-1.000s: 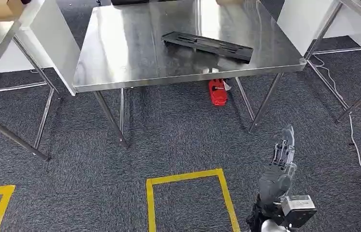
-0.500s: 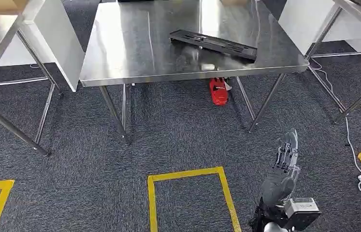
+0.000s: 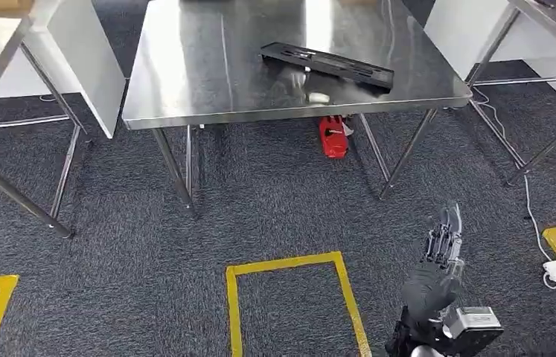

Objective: Take the parts from the cabinet and place them on the table.

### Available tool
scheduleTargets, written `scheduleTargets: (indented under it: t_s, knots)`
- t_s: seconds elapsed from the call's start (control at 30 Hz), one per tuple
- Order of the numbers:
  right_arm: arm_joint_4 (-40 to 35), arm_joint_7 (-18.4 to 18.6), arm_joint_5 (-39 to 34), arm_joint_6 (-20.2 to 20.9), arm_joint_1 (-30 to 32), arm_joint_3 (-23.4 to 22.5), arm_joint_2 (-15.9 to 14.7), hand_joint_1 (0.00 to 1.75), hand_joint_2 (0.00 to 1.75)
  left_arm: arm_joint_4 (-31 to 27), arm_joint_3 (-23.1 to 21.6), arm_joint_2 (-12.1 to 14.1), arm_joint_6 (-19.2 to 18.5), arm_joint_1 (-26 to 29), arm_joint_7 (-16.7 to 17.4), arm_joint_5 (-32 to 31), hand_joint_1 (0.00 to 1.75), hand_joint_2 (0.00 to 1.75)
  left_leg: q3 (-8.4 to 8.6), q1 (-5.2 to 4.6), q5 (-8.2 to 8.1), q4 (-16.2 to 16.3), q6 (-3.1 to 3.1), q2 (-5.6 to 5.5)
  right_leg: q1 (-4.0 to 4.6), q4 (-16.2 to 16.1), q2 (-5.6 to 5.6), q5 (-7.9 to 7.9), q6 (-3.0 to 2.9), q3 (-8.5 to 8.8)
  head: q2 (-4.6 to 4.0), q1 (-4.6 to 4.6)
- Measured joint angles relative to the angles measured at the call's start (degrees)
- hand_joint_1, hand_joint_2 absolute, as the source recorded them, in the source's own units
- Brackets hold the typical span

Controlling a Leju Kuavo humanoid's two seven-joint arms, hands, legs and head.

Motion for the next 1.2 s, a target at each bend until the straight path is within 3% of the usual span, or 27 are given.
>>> scheduleTargets:
  t_s: [0.03,0.1,0.13,0.17,0.23,0.3,0.33,0.37,0.4,0.47,0.5,0.53,0.6,0.63,0.67,0.7,0.8,0.83,0.87,0.9,0.97,1.0,1.03,1.07,1.13,1.17,1.2]
  knots:
    - [0.1,0.1,-0.1,0.0,0.1,0.0,0.0,0.00,0.00,0.0,0.0,0.0,0.0,0.0,0.0,0.1,0.00,0.00,-0.09,0.03,0.07,0.0,-0.12,0.42,-0.09,-0.5,-0.03,0.29,0.39,0.65,0.00,0.00]
    - [0.2,0.3,-0.2,0.1,0.1,0.0,0.0,0.00,0.00,0.0,0.0,0.0,0.0,0.0,0.0,0.1,0.00,0.00,-0.12,0.24,0.14,0.1,-0.43,1.37,-0.42,-9.0,-0.57,3.24,1.51,5.89,0.00,0.00]
    - [0.2,0.3,-0.3,0.1,0.0,0.0,0.0,0.00,0.00,0.0,0.0,-0.1,0.0,0.0,0.0,0.1,0.00,0.00,-0.11,0.40,0.06,0.3,-0.78,1.76,-0.60,-14.9,-1.91,5.00,2.01,9.28,0.00,0.00]
    - [0.2,0.3,-0.3,0.1,-0.2,0.0,0.0,0.00,0.00,0.0,0.0,0.0,0.0,0.0,0.0,0.1,0.00,0.00,-0.14,0.24,-0.06,0.6,-1.31,2.20,-0.47,-18.6,-4.06,4.93,1.78,10.92,0.00,0.11]
    - [0.2,0.4,-0.3,0.2,-0.3,-0.1,0.0,0.00,0.00,0.0,0.0,0.0,-0.1,0.0,-0.1,0.2,0.00,0.00,-0.13,-0.09,-0.22,0.8,-2.06,2.78,0.23,-18.4,-2.54,5.55,0.38,10.90,0.00,0.02]
    - [0.3,0.4,-0.3,0.2,-0.2,-0.2,0.0,0.00,0.00,0.0,0.0,0.0,-0.3,0.0,-0.1,0.2,0.00,0.00,0.06,0.07,-0.10,0.7,-2.34,3.61,0.27,-18.3,-1.61,5.70,-0.24,10.13,0.00,0.04]
    - [0.3,0.4,-0.3,0.3,-0.2,-0.2,0.0,0.00,0.00,0.0,0.0,0.0,-0.3,0.0,-0.1,0.2,0.00,0.00,-0.17,0.48,-0.47,0.9,-2.87,3.17,-0.43,-18.4,-1.04,5.99,-0.84,10.72,0.00,0.00]
    - [0.3,0.4,-0.3,0.3,-0.3,-0.2,0.0,0.00,0.00,0.0,0.0,0.1,-0.3,-0.1,-0.1,0.2,0.00,0.00,-0.61,0.75,-2.04,2.3,-3.49,0.56,-0.45,-18.4,-0.63,6.26,-1.32,10.53,0.00,-0.02]
    - [0.3,0.5,-0.3,0.3,-0.4,-0.3,0.1,0.00,0.00,0.0,0.0,0.1,-0.4,0.0,-0.1,0.3,0.00,0.00,-2.07,0.76,-4.87,6.0,-3.64,-1.25,-0.37,-18.4,-0.18,6.51,-1.78,10.32,0.00,-0.04]
    - [0.4,0.5,-0.3,0.4,-0.4,-0.3,0.3,0.00,0.00,0.0,0.0,0.1,-0.4,0.2,-0.2,0.3,0.00,0.00,-6.08,0.77,-9.60,15.6,-3.77,-2.21,-0.09,-18.3,0.91,6.77,-2.17,9.86,0.00,-0.09]
    - [0.6,0.5,-0.3,0.5,-0.4,-0.3,0.3,0.00,0.00,0.0,0.0,0.1,-0.4,0.3,-0.1,0.3,0.00,0.00,-7.51,0.77,-10.62,18.9,-3.68,-2.23,0.05,-18.3,1.54,6.87,-2.29,9.71,0.00,-0.09]
    - [0.7,0.5,-0.3,0.5,-0.3,-0.3,0.3,0.00,0.00,0.1,0.0,0.1,-0.4,0.4,-0.2,0.3,0.00,0.00,-7.66,0.77,-10.15,19.5,-3.49,-2.24,0.18,-18.3,2.24,6.92,-2.35,9.68,0.00,-0.07]
    - [0.7,0.5,-0.3,0.6,-0.3,-0.3,0.3,0.00,0.00,0.1,0.0,0.1,-0.4,0.4,-0.2,0.3,0.00,0.00,-3.83,0.75,-5.71,12.4,-2.79,-2.69,0.43,-18.3,3.79,6.96,-2.32,9.85,0.00,-0.07]
    - [0.7,0.5,-0.3,0.6,-0.4,-0.3,0.3,0.00,0.00,0.1,0.0,0.1,-0.4,0.4,-0.1,0.2,0.00,0.00,-0.81,0.73,-3.03,6.6,-2.24,-3.93,0.53,-18.3,4.55,6.99,-2.29,10.00,0.00,-0.09]
    - [0.7,0.5,-0.3,0.6,-0.4,-0.3,0.3,0.00,0.00,0.1,0.0,0.3,-0.3,0.4,-0.2,0.3,0.00,0.00,1.36,0.73,-1.67,2.2,-1.53,-7.53,0.29,-18.3,5.13,7.04,-2.24,10.00,0.00,-0.02]
    - [0.8,0.5,-0.3,0.6,-0.5,-0.4,0.3,0.00,0.00,0.1,0.0,0.5,-0.4,0.4,-0.2,0.2,0.00,0.00,1.92,0.93,-2.19,1.2,-1.15,-9.32,0.89,-18.1,5.57,7.20,-1.90,9.67,0.00,0.15]
    - [0.9,0.5,-0.3,0.7,-0.6,-0.4,0.5,0.00,0.00,0.1,0.0,0.4,-0.4,0.5,-0.2,0.3,0.00,0.00,1.87,0.29,-1.99,0.9,-1.22,-7.14,-0.06,-18.4,7.97,7.89,-0.82,8.77,0.00,-0.24]
    - [0.8,0.5,-0.3,0.7,-0.6,-0.4,0.5,0.00,0.00,0.1,0.0,0.3,-0.4,0.5,-0.2,0.2,0.00,0.00,2.17,0.77,-1.41,-0.1,-1.02,-6.07,0.86,-18.4,8.47,8.06,-0.41,7.81,0.00,-0.13]
    - [0.9,0.5,-0.3,0.7,-0.5,-0.4,0.4,0.00,0.00,0.1,0.0,0.3,-0.4,0.4,-0.2,0.3,0.00,0.00,2.33,0.88,-0.98,-0.6,-1.09,-5.03,0.60,-17.1,4.99,7.32,-0.57,7.63,0.00,-0.18]
    - [0.9,0.5,-0.3,0.7,-0.8,-0.4,0.4,0.00,0.00,0.1,0.0,0.2,-0.4,0.4,-0.2,0.3,0.00,0.00,2.26,0.91,-0.99,-0.8,-0.74,-4.25,0.82,-14.5,2.34,5.60,-0.80,6.25,0.00,0.15]
    - [1.0,0.5,-0.3,0.7,-0.8,-0.4,0.4,0.00,0.00,0.2,0.0,0.2,-0.4,0.5,-0.1,0.3,0.00,0.00,2.12,0.80,-0.99,-0.7,-0.73,-2.04,0.39,-5.2,0.78,1.52,-0.82,1.76,0.00,0.48]
    - [1.1,0.5,-0.4,0.7,-0.7,-0.4,0.4,0.00,0.00,0.2,0.0,0.2,-0.4,0.6,-0.1,0.3,0.00,0.00,1.96,0.74,-0.99,-0.7,-0.73,-1.05,0.27,-1.3,0.66,0.30,-0.52,0.00,0.00,0.52]
    - [1.2,0.5,-0.2,0.6,-0.6,-0.4,0.3,0.00,0.00,0.2,0.1,0.2,-0.3,0.6,-0.1,0.5,0.00,0.00,1.89,0.75,-0.98,-0.7,-0.75,-0.12,0.10,0.0,0.56,0.22,0.02,-0.38,0.00,0.57]
    - [1.4,0.5,0.2,0.2,-0.5,-0.4,0.3,0.00,0.00,0.2,0.0,0.2,-0.3,0.6,-0.1,0.6,0.00,0.00,1.87,0.77,-1.01,-0.7,-0.80,0.74,-0.18,-1.7,0.34,1.04,0.65,0.71,0.00,0.54]
    - [1.5,0.5,0.9,-0.3,-0.6,-0.4,0.3,0.00,0.00,0.2,0.1,0.2,-0.3,0.6,-0.2,0.7,0.00,0.00,2.03,0.91,-1.17,-0.5,-1.09,2.10,-0.74,-11.7,-0.85,4.67,2.01,6.49,0.00,0.54]
    - [1.5,0.5,1.0,-0.3,-0.6,-0.4,0.4,0.00,0.00,0.2,0.1,0.2,-0.3,0.6,-0.2,0.7,0.00,0.00,2.12,0.80,-1.41,-0.1,-1.54,2.68,-0.95,-18.1,-3.86,6.34,2.44,10.16,0.00,0.59]
    - [1.7,0.6,1.3,-0.5,-0.7,-0.4,0.4,0.00,0.00,0.2,0.1,0.3,-0.3,0.6,-0.2,0.7,0.00,0.00,2.09,0.40,-1.68,0.0,-2.00,3.08,-0.27,-18.2,-5.03,6.15,1.79,10.16,0.00,0.52]
